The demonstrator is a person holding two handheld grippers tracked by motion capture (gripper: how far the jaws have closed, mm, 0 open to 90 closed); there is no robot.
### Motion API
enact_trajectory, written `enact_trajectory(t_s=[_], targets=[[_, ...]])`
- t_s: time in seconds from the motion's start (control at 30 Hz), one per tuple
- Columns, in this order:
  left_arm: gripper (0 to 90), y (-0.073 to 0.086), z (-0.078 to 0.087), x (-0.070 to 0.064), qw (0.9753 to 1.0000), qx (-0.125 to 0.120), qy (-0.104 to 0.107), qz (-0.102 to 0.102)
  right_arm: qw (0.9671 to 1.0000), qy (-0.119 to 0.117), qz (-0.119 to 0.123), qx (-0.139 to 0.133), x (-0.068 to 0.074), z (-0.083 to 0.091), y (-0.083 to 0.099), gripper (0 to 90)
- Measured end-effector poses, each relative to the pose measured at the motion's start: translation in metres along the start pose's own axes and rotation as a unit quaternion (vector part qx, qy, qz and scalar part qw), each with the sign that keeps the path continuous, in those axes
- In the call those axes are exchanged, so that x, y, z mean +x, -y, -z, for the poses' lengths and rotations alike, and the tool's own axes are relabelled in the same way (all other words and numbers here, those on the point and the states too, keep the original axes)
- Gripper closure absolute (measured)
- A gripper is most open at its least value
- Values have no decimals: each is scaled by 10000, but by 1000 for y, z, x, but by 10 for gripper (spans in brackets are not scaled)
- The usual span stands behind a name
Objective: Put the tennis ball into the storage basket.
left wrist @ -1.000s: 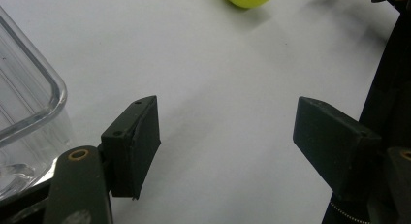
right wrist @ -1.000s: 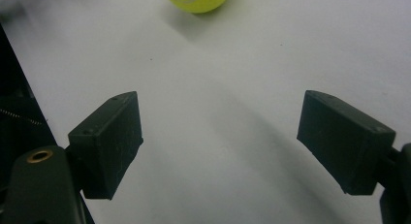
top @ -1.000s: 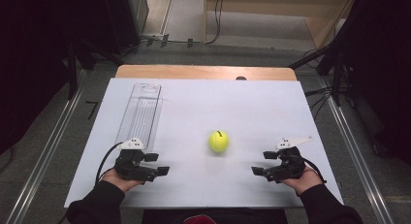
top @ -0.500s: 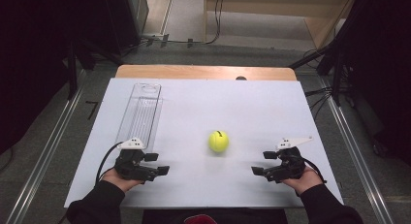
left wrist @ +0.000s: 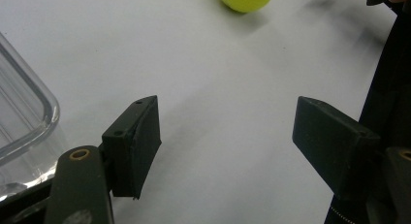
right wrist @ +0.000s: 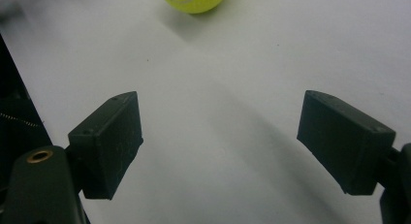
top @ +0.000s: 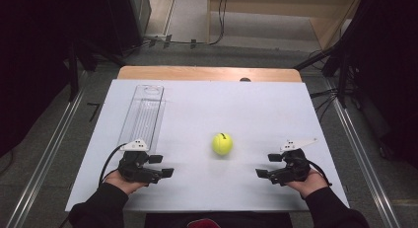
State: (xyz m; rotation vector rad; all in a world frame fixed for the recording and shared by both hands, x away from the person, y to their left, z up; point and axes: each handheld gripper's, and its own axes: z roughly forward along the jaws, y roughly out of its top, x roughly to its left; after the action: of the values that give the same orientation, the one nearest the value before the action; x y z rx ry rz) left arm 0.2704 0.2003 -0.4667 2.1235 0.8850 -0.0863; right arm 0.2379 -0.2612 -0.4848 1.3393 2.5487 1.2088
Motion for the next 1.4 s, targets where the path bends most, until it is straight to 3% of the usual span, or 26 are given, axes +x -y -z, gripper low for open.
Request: enact_trajectory(t_s=[0.1,0.17,0.2,0.33,0.93,1.1,1.23,1.27,1.4], targets=[[261,-1,-1,-2,10000,26,-44,-65,10000,8,9,20,0,0,0,141],[261,-5,-1,-5,9996,-9,-191,-183,10000,10,23,27,1,0,0,141],[261,-8,-1,-8,9995,-149,-106,-240,10000,15,13,35,1,-1,0,141],[261,-11,-5,-8,9997,-122,27,-216,10000,11,14,61,1,-1,0,141],[255,-30,-11,-18,9996,-71,74,-253,9999,30,41,88,1,-1,1,141],[202,-35,-15,-19,9996,-62,80,-264,9999,0,29,104,1,-1,1,141],[92,-40,-20,-21,9995,-38,165,-268,9999,25,27,93,1,-1,1,141],[25,-40,-20,-21,9995,-38,165,-268,9999,25,27,93,1,-1,1,141],[0,-46,-24,-24,9994,-5,181,-311,9999,34,44,90,1,-1,1,141]])
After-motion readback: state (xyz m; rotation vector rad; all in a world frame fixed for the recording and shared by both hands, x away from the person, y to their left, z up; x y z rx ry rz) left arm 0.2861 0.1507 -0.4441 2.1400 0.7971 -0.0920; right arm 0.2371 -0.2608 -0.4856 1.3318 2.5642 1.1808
